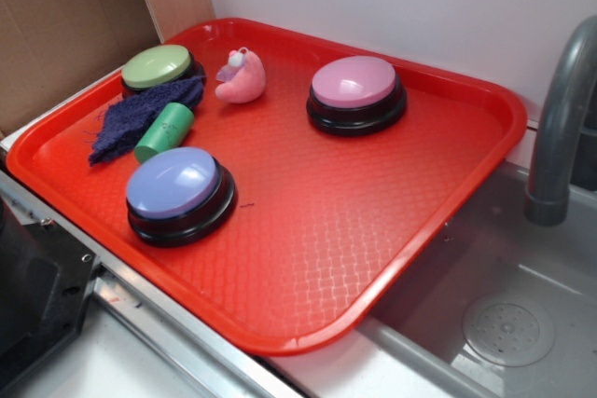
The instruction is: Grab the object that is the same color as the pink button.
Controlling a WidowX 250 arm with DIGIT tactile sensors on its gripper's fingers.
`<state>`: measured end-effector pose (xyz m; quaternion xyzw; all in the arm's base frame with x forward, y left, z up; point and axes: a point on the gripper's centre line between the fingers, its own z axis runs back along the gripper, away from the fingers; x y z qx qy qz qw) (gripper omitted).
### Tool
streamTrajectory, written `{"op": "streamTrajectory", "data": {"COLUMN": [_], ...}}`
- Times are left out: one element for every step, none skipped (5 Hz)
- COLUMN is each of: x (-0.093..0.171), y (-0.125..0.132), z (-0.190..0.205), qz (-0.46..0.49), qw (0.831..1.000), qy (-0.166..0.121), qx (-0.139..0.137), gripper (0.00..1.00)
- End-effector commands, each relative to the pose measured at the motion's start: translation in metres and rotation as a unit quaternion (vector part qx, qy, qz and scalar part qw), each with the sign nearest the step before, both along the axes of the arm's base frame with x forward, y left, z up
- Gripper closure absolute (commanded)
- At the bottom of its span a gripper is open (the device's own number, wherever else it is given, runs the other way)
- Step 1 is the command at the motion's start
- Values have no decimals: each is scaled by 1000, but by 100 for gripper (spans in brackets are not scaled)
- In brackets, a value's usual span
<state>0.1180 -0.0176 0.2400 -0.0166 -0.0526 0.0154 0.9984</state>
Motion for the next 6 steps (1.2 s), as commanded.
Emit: {"op": "streamTrajectory", "data": {"x": [0, 16, 36, 59, 85, 110], "y": [0, 13, 27, 40, 56, 69], "z": [0, -6, -15, -25, -44, -71], "qz": [0, 39, 89, 154, 231, 301], "qw": [1000, 998, 992, 985, 968, 946], "qy": [0, -11, -14, -30, -51, -77], "qx": [0, -49, -89, -77, -82, -95], "gripper": [0, 0, 0, 0, 0, 0]}}
